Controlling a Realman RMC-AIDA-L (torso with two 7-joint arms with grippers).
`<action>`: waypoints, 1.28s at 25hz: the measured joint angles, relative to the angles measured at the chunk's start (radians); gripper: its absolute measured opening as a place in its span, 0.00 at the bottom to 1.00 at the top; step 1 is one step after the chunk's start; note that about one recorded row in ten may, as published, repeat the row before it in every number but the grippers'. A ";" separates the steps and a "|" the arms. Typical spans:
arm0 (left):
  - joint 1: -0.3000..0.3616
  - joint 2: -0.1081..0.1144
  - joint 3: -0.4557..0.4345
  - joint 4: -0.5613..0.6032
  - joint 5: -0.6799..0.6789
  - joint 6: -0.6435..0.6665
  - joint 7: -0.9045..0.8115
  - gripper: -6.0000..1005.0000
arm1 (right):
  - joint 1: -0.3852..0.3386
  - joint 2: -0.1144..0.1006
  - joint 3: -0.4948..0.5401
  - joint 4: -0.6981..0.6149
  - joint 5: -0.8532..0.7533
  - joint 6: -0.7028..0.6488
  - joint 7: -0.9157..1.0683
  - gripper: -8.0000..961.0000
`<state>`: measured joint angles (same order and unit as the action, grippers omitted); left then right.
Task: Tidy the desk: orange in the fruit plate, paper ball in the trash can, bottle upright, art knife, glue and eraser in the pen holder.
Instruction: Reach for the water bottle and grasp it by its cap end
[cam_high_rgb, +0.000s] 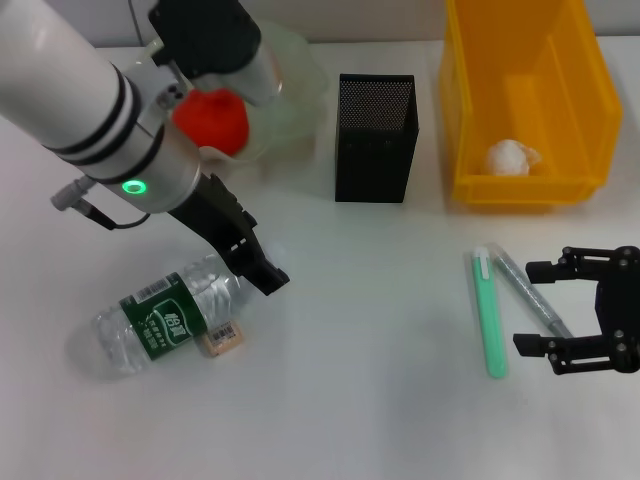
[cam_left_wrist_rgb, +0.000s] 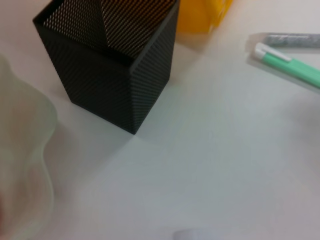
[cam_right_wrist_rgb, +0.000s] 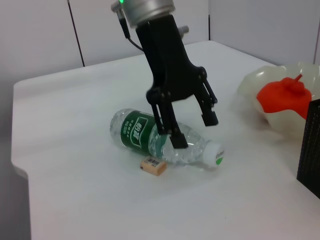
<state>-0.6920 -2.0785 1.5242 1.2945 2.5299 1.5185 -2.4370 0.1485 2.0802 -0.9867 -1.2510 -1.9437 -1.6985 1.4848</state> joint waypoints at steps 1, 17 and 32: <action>-0.002 0.000 0.011 -0.014 0.002 -0.016 -0.004 0.84 | 0.000 0.001 0.000 0.001 0.001 -0.001 0.000 0.85; -0.051 -0.002 0.137 -0.165 0.028 -0.169 -0.056 0.84 | 0.008 0.003 -0.006 0.050 0.006 -0.012 -0.002 0.85; -0.078 -0.002 0.158 -0.238 0.045 -0.226 -0.067 0.74 | 0.023 0.003 -0.009 0.059 0.006 -0.008 -0.005 0.85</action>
<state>-0.7702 -2.0801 1.6821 1.0561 2.5746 1.2926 -2.5036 0.1717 2.0832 -0.9953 -1.1923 -1.9373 -1.7067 1.4802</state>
